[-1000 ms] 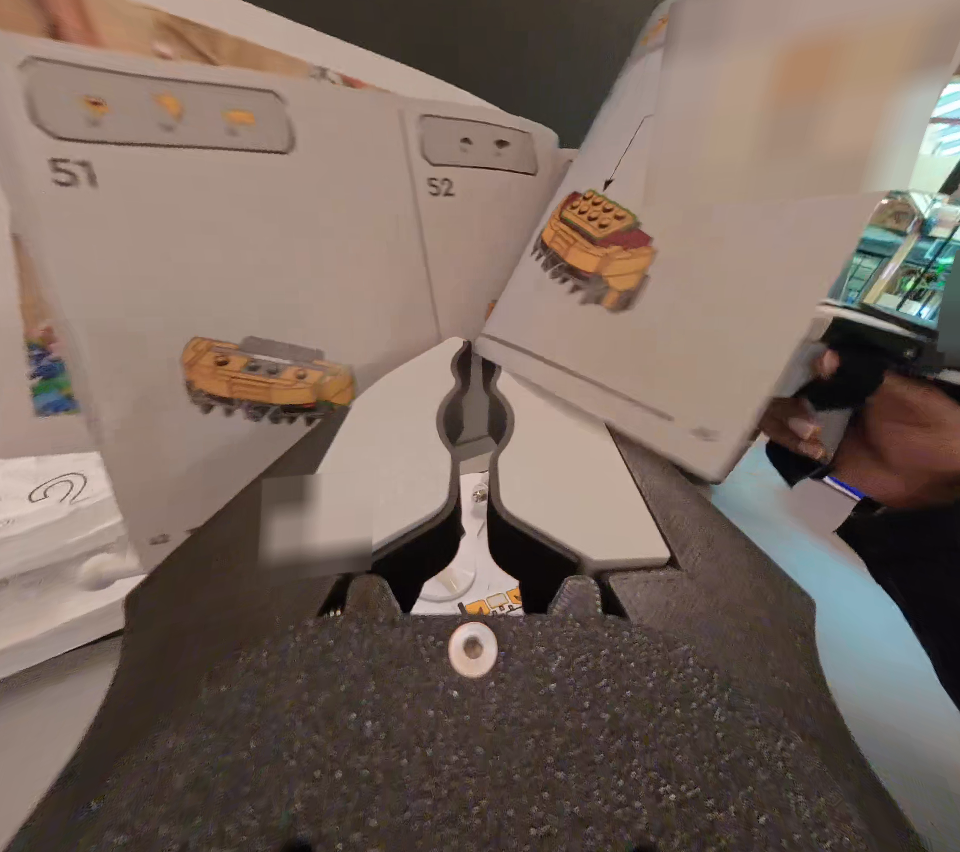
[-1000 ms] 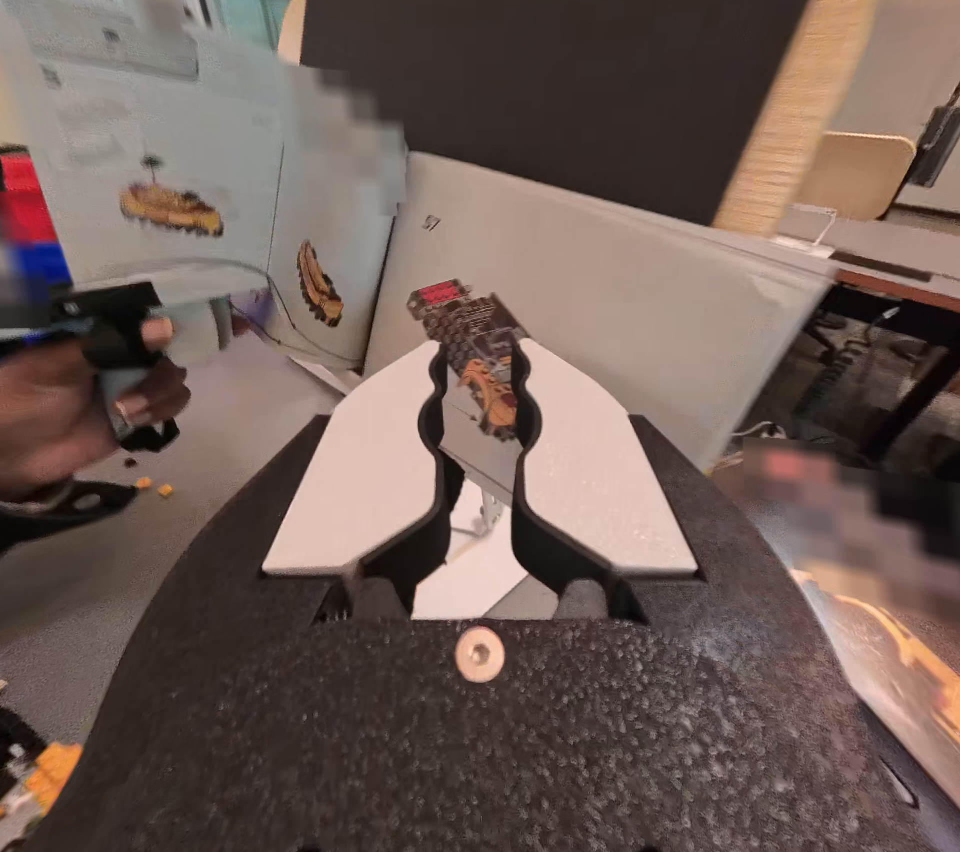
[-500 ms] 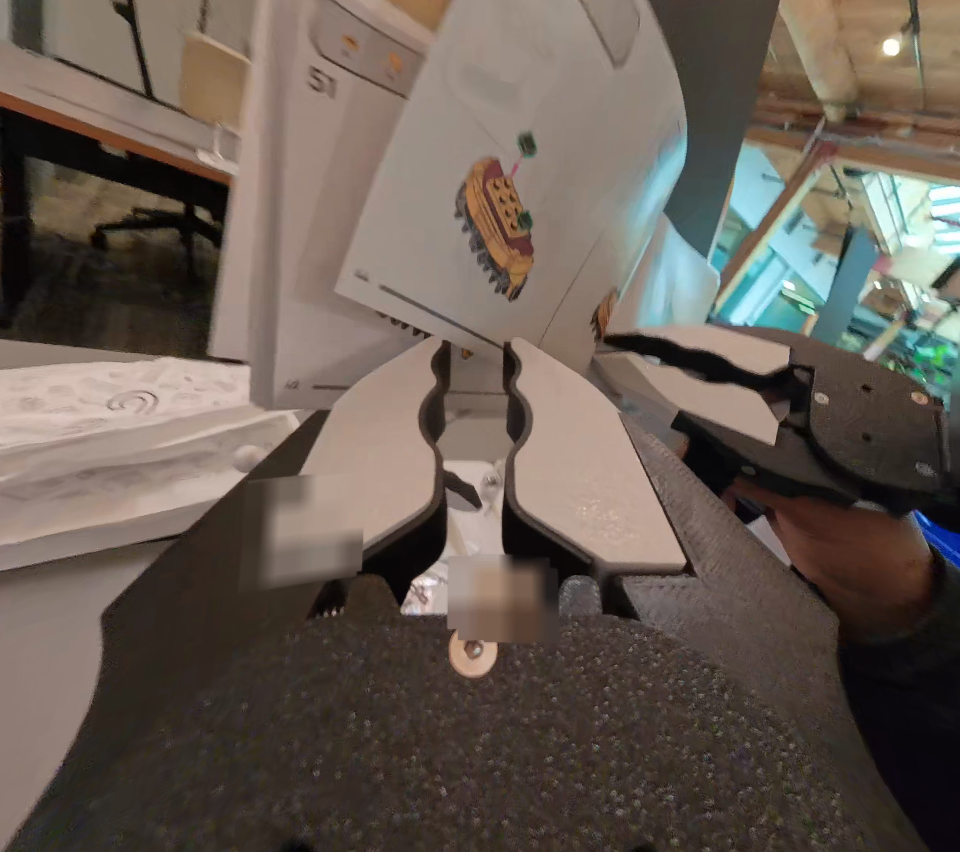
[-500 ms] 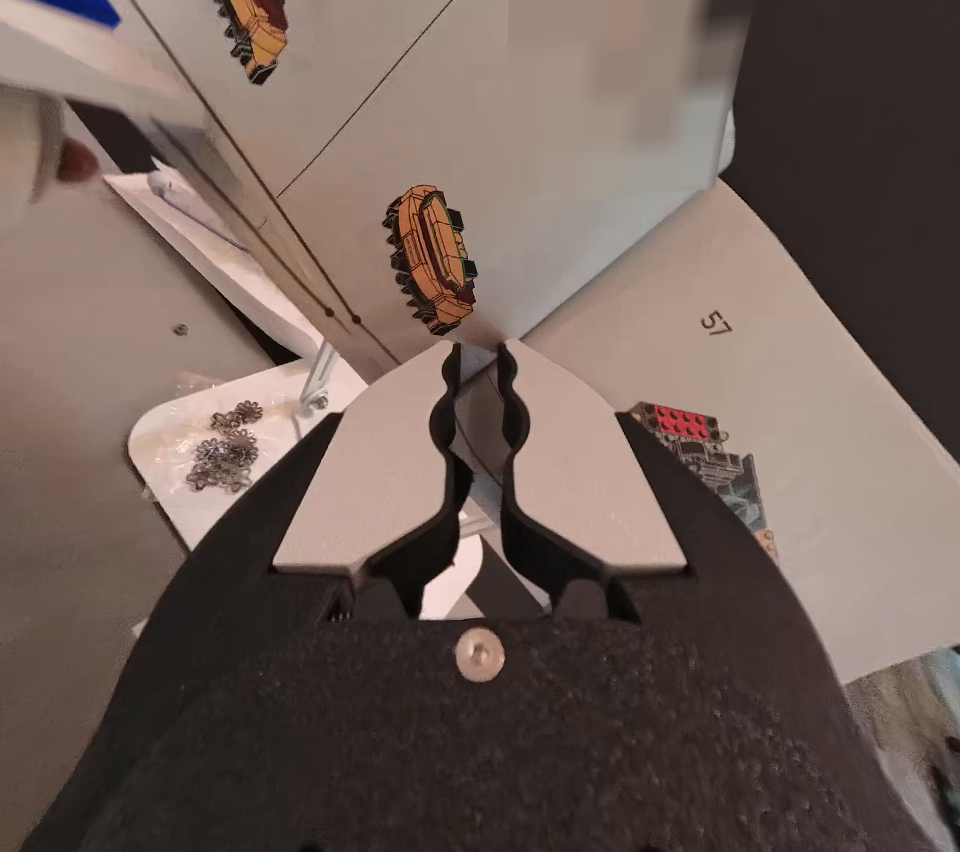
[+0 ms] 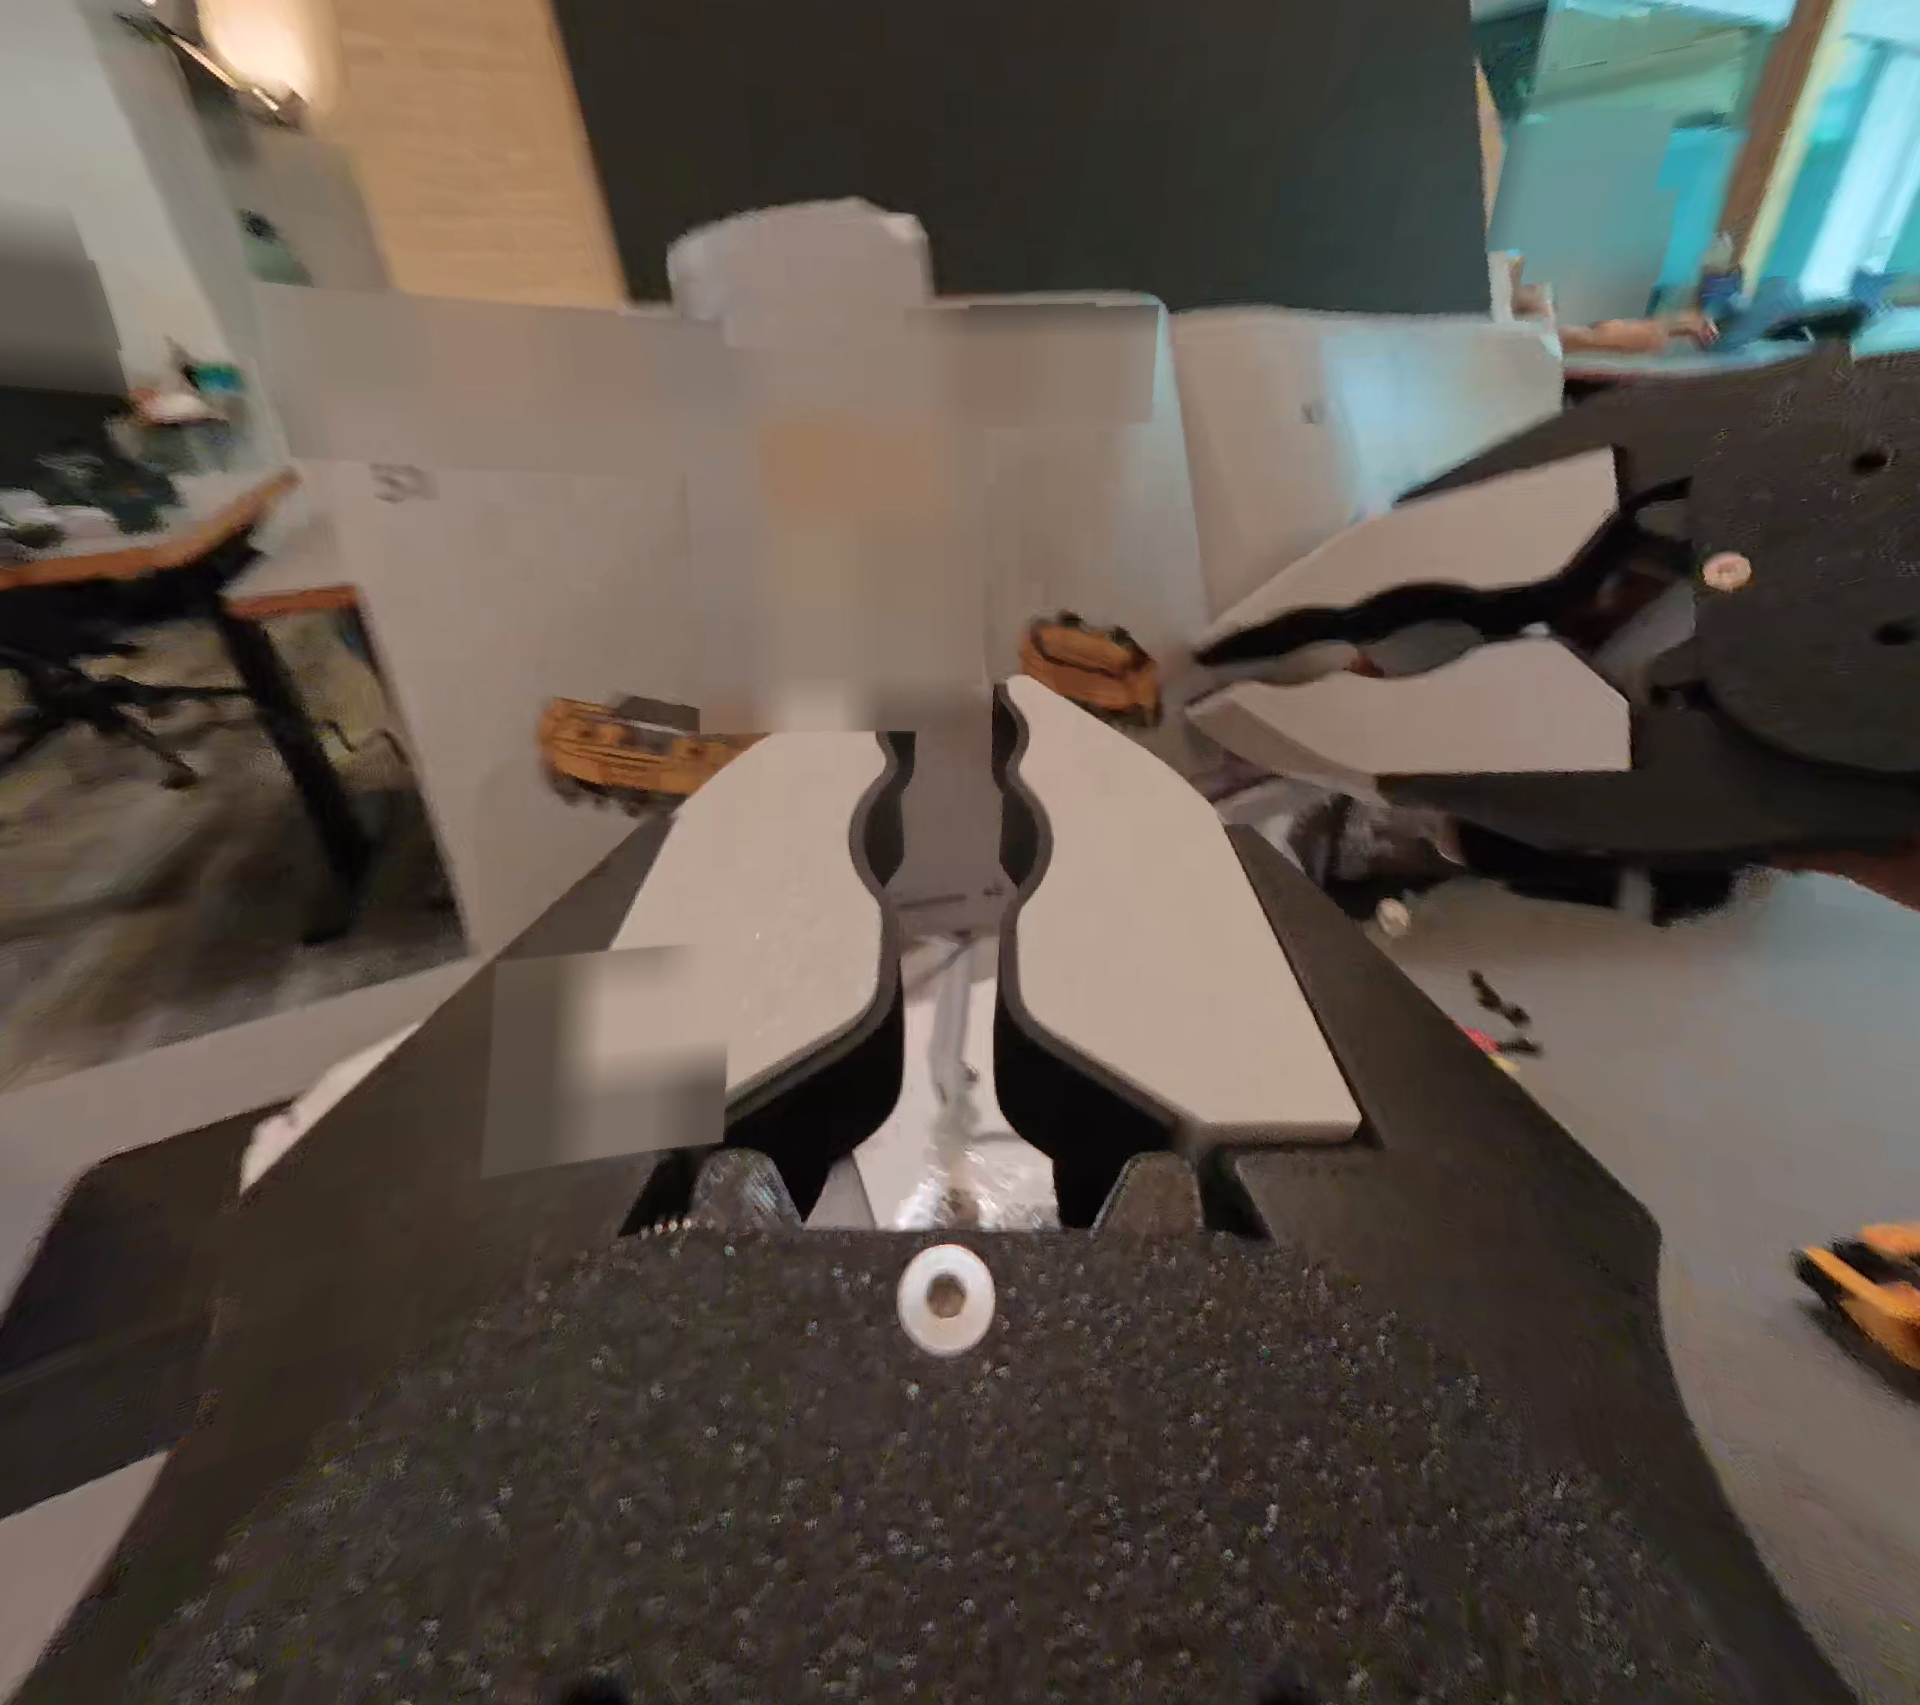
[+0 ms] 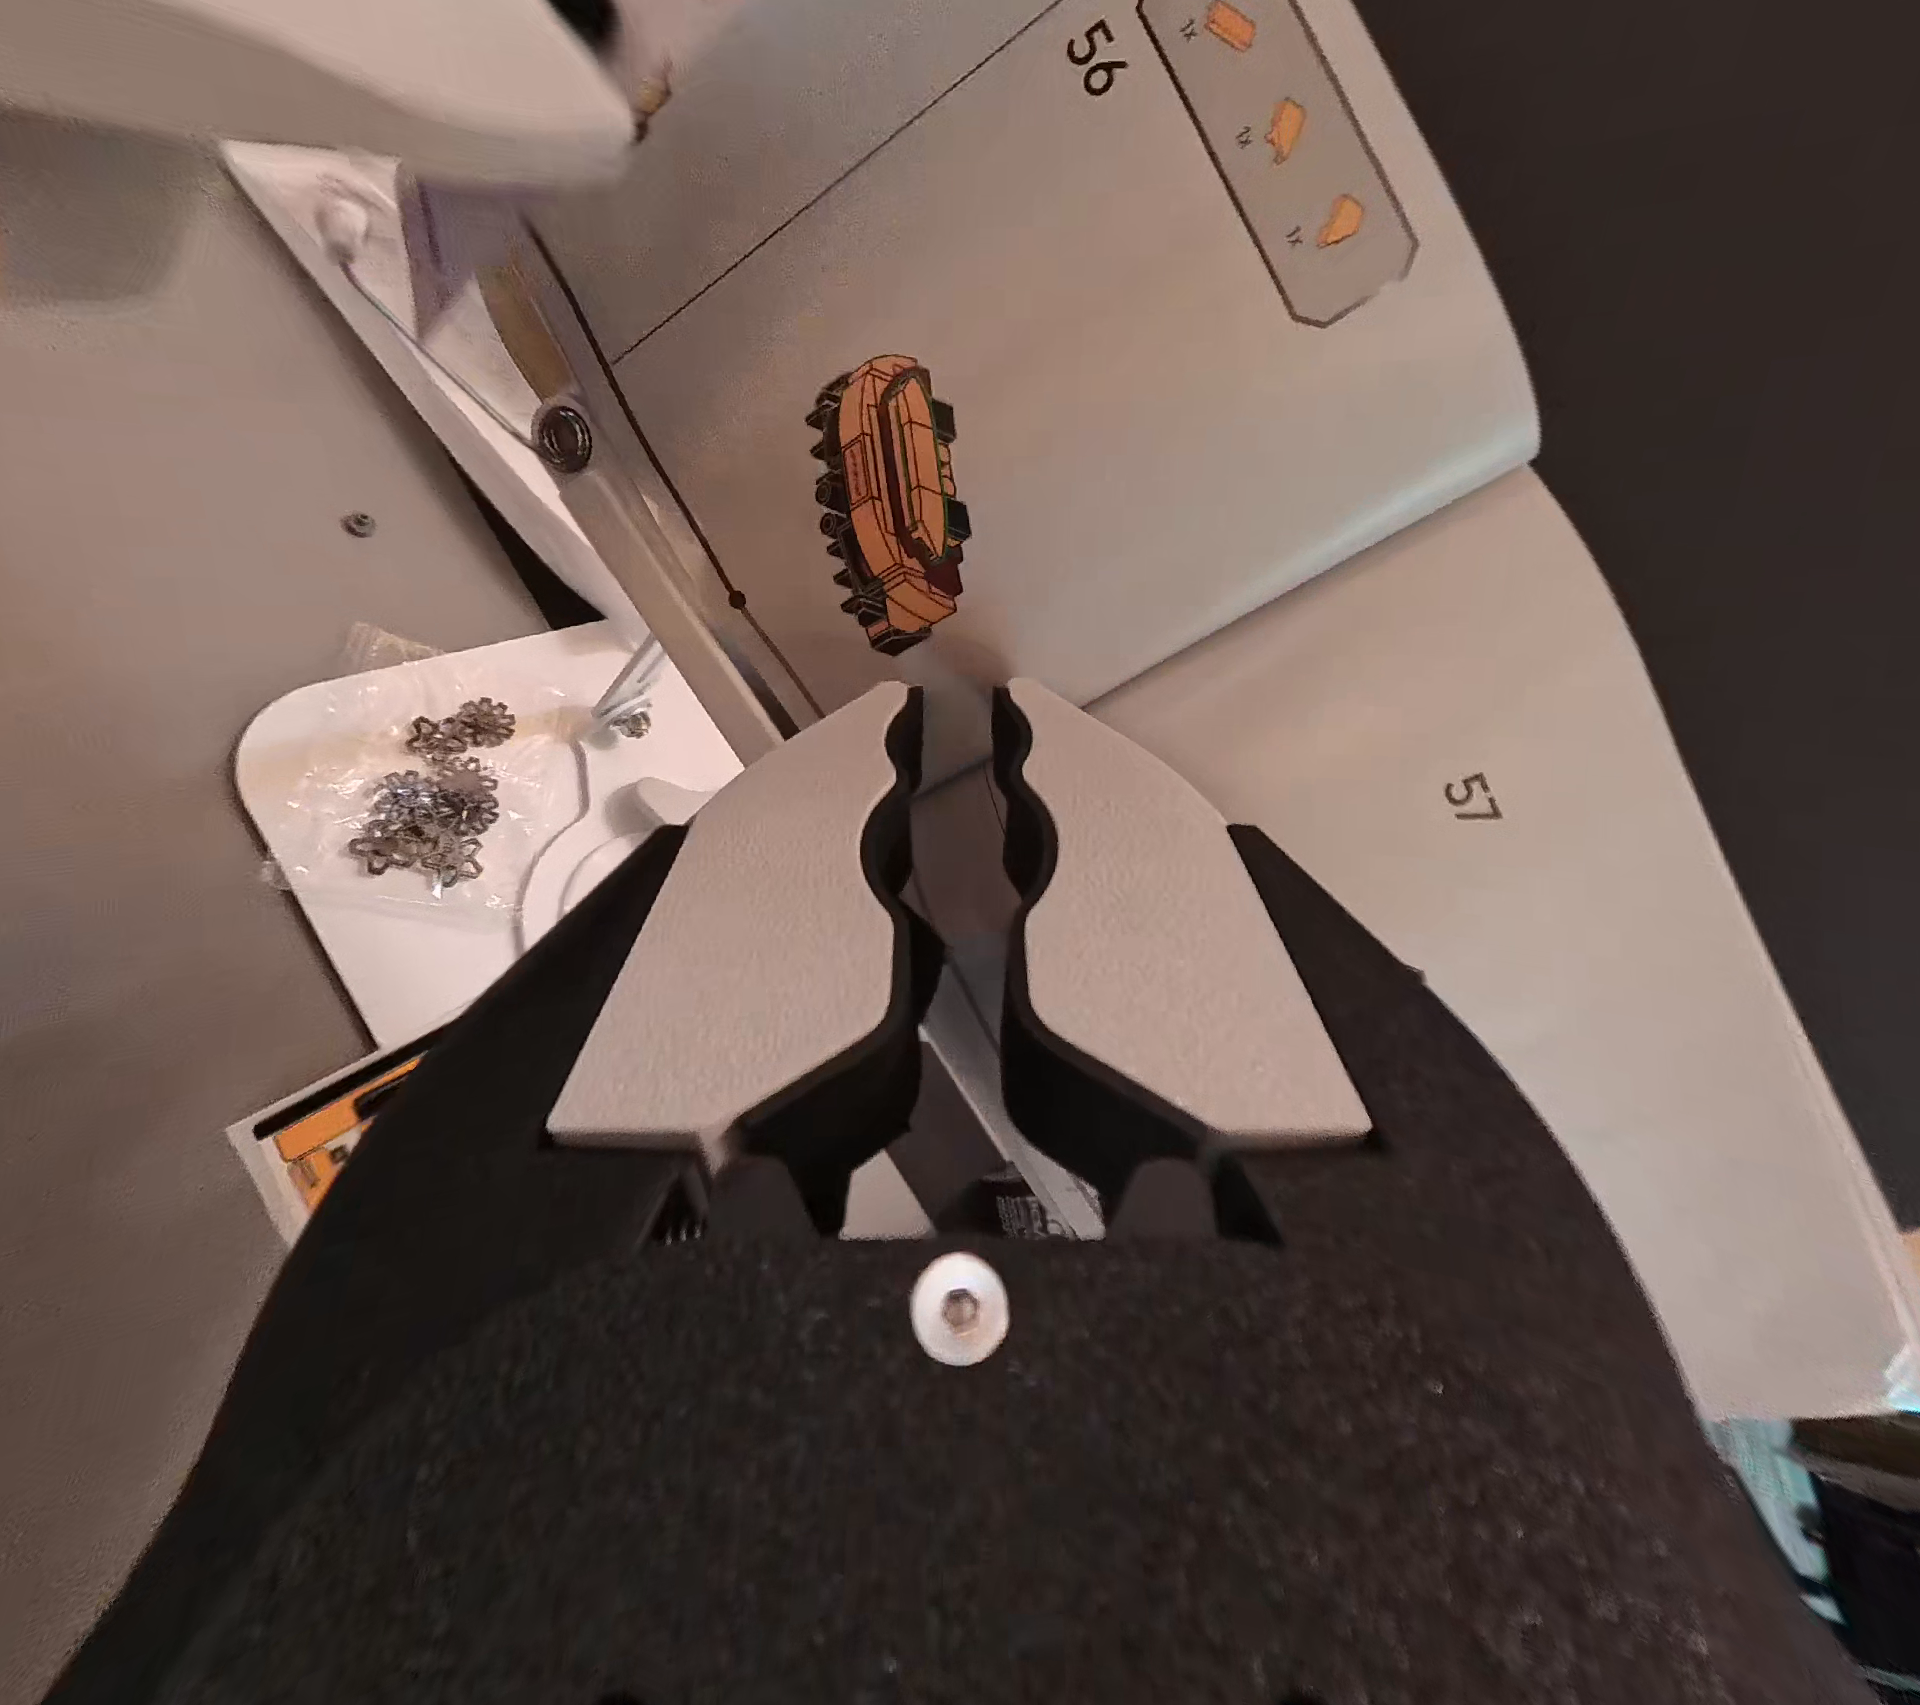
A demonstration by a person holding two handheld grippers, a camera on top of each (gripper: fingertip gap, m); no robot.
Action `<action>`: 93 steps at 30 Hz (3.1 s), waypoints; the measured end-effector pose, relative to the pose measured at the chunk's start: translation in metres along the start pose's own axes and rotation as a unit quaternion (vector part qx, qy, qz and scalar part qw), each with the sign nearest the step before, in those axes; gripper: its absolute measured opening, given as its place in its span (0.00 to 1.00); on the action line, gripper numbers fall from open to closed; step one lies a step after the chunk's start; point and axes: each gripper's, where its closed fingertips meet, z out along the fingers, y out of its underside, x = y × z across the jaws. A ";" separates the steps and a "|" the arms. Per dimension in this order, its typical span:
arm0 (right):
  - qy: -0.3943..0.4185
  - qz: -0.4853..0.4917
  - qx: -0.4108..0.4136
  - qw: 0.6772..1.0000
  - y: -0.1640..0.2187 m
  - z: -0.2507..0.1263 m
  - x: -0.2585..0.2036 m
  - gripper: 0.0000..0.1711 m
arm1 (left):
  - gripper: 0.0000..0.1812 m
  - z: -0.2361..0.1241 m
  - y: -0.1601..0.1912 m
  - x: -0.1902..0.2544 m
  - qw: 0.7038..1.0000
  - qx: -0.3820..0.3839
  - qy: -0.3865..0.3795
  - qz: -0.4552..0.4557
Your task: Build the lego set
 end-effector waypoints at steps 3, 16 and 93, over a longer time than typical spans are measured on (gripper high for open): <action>-0.010 0.017 0.008 1.000 -0.007 -0.003 0.003 0.04 | 0.06 -0.013 -0.013 -0.024 1.000 0.010 -0.017 -0.019; 0.006 -0.040 -0.049 0.998 -0.015 0.012 0.005 0.01 | 0.11 -0.043 0.071 -0.042 0.929 -0.099 0.077 -0.347; -0.033 0.108 0.027 0.993 -0.002 -0.007 0.009 0.03 | 0.02 0.021 0.041 0.009 0.992 -0.115 0.046 0.008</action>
